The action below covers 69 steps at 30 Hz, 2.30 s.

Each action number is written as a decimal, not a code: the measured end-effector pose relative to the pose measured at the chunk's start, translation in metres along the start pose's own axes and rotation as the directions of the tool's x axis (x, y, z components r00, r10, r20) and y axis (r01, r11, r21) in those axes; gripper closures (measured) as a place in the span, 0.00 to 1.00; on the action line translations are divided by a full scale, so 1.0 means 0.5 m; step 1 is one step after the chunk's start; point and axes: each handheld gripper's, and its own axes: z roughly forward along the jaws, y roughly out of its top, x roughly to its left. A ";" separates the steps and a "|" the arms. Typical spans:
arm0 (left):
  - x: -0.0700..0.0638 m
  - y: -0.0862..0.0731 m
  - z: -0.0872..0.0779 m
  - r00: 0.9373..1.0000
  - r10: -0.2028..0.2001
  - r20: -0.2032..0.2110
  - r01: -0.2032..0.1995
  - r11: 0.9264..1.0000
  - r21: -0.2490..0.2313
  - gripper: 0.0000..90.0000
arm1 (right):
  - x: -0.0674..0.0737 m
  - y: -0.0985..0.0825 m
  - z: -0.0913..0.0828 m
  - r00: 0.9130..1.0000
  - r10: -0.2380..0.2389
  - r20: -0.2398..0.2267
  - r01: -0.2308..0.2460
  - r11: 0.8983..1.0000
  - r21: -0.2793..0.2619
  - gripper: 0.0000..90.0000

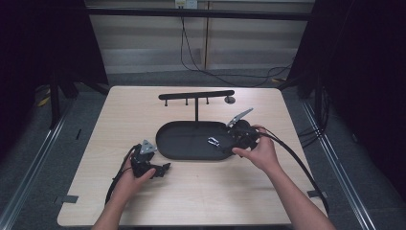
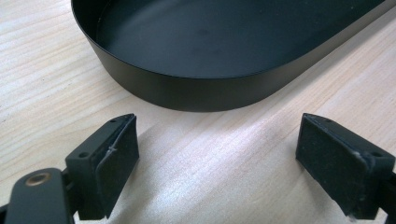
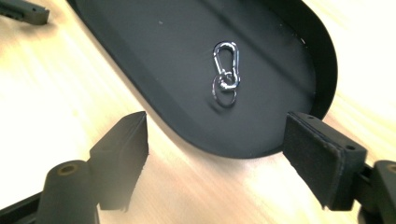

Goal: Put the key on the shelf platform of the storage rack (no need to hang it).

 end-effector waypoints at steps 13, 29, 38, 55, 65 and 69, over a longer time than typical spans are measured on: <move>0.000 0.000 0.000 1.000 0.001 -0.004 -0.001 1.000 0.000 0.14 | 0.001 -0.033 -0.026 1.000 -0.006 -0.014 0.006 1.000 -0.009 0.22; 0.000 0.000 0.000 1.000 -0.001 0.000 0.001 1.000 0.000 0.14 | -0.025 -0.093 -0.050 0.999 0.023 -0.022 -0.023 1.000 -0.010 0.22; 0.000 0.000 0.000 1.000 -0.001 0.001 0.001 1.000 0.000 0.14 | -0.030 -0.117 -0.054 0.999 0.027 -0.030 -0.027 1.000 0.000 0.22; 0.000 0.000 0.000 1.000 0.000 0.000 0.000 1.000 0.000 0.14 | -0.038 -0.179 -0.061 0.998 0.041 -0.046 -0.041 0.999 0.004 0.22; 0.000 0.000 0.000 1.000 0.000 0.000 0.000 1.000 0.000 0.14 | -0.037 -0.221 -0.058 0.998 0.047 -0.050 -0.047 0.999 0.002 0.22; 0.000 0.000 0.000 1.000 0.002 -0.004 -0.002 1.000 0.000 0.14 | -0.038 -0.236 -0.053 0.998 0.046 -0.046 -0.046 0.999 0.003 0.22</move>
